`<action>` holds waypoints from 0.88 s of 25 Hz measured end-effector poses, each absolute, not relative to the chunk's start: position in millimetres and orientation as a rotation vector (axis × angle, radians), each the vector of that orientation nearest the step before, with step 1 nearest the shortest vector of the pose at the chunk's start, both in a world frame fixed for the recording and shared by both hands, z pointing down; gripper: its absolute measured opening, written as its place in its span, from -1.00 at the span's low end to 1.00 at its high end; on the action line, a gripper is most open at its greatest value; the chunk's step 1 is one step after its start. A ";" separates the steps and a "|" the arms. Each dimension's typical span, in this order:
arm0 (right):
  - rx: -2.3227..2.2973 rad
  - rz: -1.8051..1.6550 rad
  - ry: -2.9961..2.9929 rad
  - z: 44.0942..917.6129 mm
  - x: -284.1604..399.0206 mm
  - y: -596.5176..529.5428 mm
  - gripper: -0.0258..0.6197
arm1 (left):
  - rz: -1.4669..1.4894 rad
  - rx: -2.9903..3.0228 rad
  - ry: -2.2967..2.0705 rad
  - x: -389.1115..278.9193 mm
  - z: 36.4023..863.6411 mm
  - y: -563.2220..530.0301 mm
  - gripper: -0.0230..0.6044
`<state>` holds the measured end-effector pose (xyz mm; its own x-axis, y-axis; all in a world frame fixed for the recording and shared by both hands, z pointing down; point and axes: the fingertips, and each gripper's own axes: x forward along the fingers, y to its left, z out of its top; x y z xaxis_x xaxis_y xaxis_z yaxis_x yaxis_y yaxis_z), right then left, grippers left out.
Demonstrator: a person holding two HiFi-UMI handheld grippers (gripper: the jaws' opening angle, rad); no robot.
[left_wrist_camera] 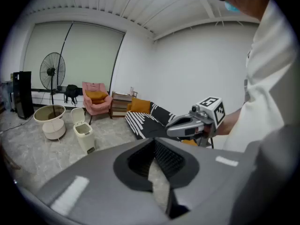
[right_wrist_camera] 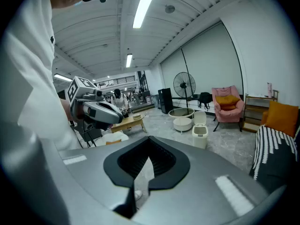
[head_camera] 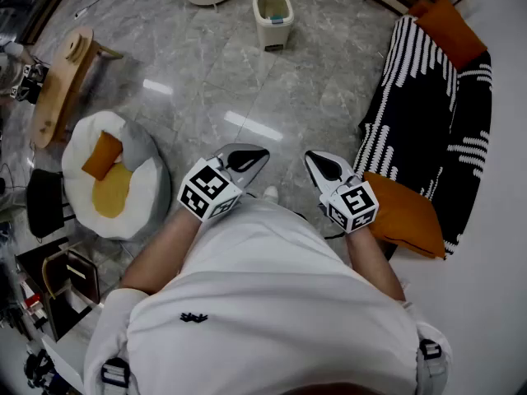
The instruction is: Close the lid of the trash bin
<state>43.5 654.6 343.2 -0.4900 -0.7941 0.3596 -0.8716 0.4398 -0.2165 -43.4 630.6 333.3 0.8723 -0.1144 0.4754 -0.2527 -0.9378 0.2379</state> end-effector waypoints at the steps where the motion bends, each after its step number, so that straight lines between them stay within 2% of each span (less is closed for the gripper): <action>1: 1.448 0.550 -2.491 343.7 42.8 648.8 -0.92 | 0.662 2.755 -0.287 -42.6 331.8 624.9 -0.75; 10: 1.404 0.581 -2.478 363.1 31.3 571.3 -0.92 | 0.604 2.728 -0.346 -62.9 344.1 536.0 -0.75; 22: 1.495 0.599 -2.344 358.3 23.8 344.2 -0.81 | 0.591 2.761 -0.288 -87.0 336.4 309.1 -0.74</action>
<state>23.8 344.2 358.3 -0.4157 -0.7859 0.4579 -0.9092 0.3726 -0.1858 -87.0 309.1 336.4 0.8952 -0.1304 0.4261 -0.2549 -0.9342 0.2496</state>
